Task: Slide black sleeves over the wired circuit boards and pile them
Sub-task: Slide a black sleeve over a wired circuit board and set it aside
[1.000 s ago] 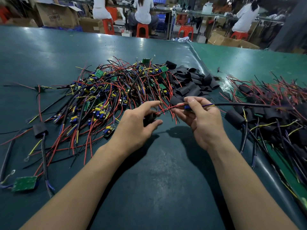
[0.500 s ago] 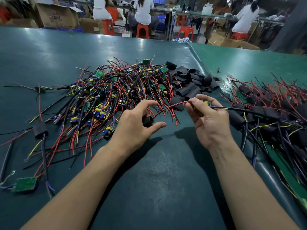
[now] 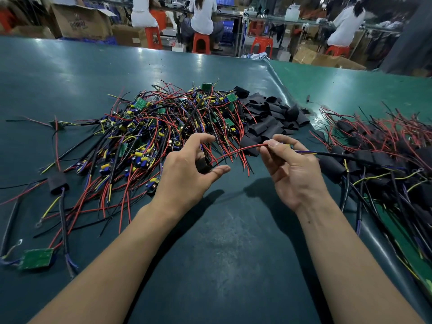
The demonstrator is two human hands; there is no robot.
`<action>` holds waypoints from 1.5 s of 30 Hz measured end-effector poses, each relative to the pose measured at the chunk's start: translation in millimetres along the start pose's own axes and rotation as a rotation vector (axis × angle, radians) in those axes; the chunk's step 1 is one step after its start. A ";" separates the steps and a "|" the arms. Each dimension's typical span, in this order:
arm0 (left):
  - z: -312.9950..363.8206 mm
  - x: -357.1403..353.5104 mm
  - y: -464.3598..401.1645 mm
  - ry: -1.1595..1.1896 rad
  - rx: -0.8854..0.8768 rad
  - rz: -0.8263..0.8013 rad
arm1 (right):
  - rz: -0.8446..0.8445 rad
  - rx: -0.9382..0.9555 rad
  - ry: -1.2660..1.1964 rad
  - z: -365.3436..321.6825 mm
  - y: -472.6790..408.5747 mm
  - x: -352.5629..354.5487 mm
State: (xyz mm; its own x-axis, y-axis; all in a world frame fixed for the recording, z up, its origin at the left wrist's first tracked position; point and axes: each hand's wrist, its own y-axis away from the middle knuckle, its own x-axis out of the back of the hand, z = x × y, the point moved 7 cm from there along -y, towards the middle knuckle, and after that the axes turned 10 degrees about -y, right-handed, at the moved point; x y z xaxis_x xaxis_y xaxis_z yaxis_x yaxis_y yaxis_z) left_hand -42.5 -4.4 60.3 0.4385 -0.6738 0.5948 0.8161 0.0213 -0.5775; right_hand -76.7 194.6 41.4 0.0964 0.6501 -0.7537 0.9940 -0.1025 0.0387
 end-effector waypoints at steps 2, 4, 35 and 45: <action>0.1 1.7 -0.2 -0.012 -0.005 0.017 | -0.003 -0.011 0.016 3.2 -0.2 -0.1; 1.4 1.4 -0.1 -0.016 -0.018 0.010 | 0.000 -0.027 0.033 6.6 -0.5 0.0; 12.1 -8.8 3.6 -0.246 -0.129 -0.180 | -0.394 -0.071 0.562 53.2 34.1 -38.4; 6.2 -5.3 -0.3 -0.112 -0.111 -0.185 | -0.309 0.011 0.593 44.9 23.9 -29.2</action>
State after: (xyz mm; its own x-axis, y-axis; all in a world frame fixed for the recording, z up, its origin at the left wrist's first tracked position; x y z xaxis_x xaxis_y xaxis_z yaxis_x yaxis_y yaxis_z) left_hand -42.7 3.8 60.8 0.3292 -0.5724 0.7510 0.8428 -0.1804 -0.5070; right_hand -58.1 139.4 34.9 -0.1772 0.9542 -0.2411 0.9802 0.1493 -0.1298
